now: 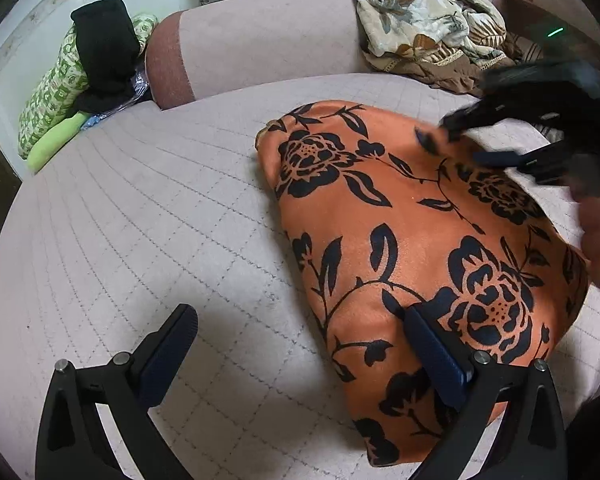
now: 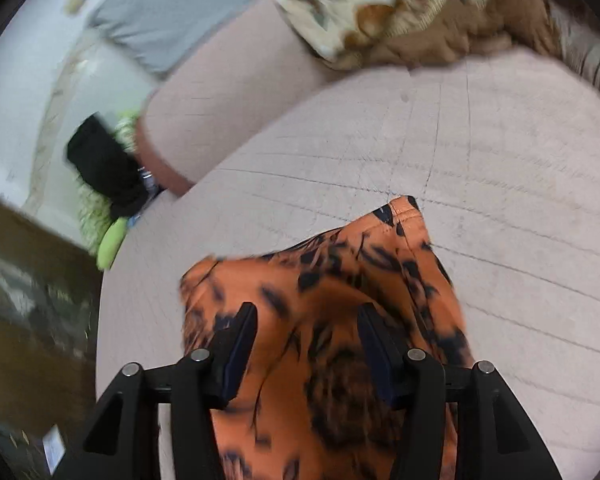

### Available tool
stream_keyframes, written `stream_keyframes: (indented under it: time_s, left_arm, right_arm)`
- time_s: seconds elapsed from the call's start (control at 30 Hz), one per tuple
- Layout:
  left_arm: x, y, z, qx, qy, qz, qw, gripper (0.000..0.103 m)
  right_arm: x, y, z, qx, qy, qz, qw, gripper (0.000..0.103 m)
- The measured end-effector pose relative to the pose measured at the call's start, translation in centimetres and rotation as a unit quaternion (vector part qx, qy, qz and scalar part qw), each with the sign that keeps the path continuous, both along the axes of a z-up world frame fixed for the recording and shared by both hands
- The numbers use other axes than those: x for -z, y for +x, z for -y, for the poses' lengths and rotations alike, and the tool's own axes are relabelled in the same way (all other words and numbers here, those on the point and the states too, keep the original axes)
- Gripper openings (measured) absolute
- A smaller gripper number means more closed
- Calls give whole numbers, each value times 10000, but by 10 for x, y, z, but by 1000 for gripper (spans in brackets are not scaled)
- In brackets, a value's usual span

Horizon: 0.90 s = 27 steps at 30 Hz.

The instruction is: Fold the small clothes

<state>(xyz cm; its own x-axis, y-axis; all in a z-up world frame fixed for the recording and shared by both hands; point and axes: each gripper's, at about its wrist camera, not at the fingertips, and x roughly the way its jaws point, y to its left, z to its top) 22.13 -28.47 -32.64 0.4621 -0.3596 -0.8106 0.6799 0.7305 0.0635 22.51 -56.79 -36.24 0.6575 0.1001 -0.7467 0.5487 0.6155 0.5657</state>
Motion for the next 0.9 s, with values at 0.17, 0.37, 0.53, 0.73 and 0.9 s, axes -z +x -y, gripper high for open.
stream_keyframes:
  time_s: [0.17, 0.37, 0.53, 0.73, 0.9]
  left_arm:
    - [3, 0, -1, 94, -89, 7, 9999, 103]
    - [5, 2, -1, 58, -137, -77, 9999, 103]
    - [7, 2, -1, 57, -162, -31, 9998, 103]
    - [8, 2, -1, 29, -203, -85, 9998, 103]
    - [8, 2, 0, -3, -199, -80, 9998, 103]
  right_arm:
    - [11, 16, 13, 81, -87, 126, 9998, 57]
    - [-18, 26, -15, -380, -437, 551, 9968, 59]
    - [-6, 59, -49, -1013, -417, 702, 9915, 59]
    - [18, 80, -62, -1138, -618, 217, 9913, 61]
    - [5, 58, -61, -1015, -431, 325, 9934, 61]
